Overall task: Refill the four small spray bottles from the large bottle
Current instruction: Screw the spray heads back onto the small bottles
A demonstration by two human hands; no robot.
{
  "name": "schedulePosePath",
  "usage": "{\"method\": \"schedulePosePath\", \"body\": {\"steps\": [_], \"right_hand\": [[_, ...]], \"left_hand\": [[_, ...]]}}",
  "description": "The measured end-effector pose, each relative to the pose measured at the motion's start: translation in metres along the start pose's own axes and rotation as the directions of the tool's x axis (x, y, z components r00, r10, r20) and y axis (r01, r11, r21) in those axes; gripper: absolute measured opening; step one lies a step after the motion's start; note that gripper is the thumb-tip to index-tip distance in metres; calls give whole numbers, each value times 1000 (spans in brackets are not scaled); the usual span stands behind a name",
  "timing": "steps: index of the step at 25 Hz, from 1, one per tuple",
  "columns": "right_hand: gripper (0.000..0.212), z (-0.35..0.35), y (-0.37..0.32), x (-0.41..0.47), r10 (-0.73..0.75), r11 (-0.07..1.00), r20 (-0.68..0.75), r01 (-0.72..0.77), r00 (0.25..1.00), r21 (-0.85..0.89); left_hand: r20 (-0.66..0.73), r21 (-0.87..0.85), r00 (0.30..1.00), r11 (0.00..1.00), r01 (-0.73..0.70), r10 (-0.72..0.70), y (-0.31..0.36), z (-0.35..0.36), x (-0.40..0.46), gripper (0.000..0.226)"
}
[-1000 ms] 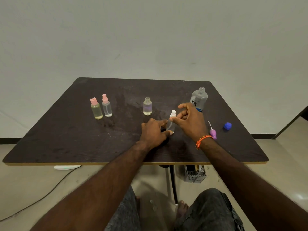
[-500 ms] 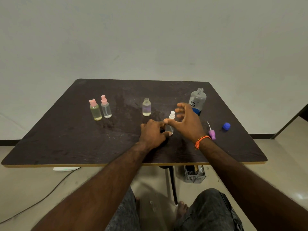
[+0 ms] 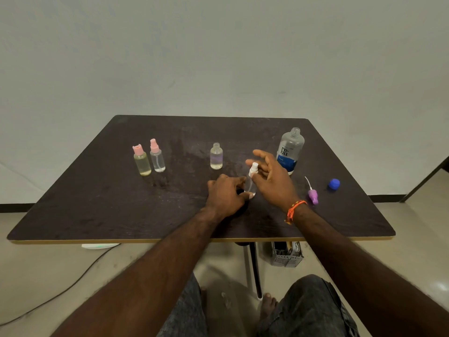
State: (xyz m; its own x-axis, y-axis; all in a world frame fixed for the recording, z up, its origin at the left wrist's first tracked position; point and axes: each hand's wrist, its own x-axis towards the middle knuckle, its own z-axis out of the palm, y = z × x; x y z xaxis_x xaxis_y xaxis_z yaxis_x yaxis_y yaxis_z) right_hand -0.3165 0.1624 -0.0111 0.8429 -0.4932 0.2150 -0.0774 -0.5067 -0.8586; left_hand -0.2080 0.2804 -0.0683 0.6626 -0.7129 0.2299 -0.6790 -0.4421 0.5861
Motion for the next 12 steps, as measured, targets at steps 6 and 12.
{"method": "schedulePosePath", "body": {"steps": [6, 12], "right_hand": [[61, -2, -2, 4, 12, 979, -161, -44, 987, -197], [43, -5, -1, 3, 42, 996, -120, -50, 992, -68]], "left_hand": [[9, 13, 1000, 1000, 9, -9, -2, 3, 1, 26], [7, 8, 1000, 1000, -5, 5, -4, 4, 2, 29]]}}
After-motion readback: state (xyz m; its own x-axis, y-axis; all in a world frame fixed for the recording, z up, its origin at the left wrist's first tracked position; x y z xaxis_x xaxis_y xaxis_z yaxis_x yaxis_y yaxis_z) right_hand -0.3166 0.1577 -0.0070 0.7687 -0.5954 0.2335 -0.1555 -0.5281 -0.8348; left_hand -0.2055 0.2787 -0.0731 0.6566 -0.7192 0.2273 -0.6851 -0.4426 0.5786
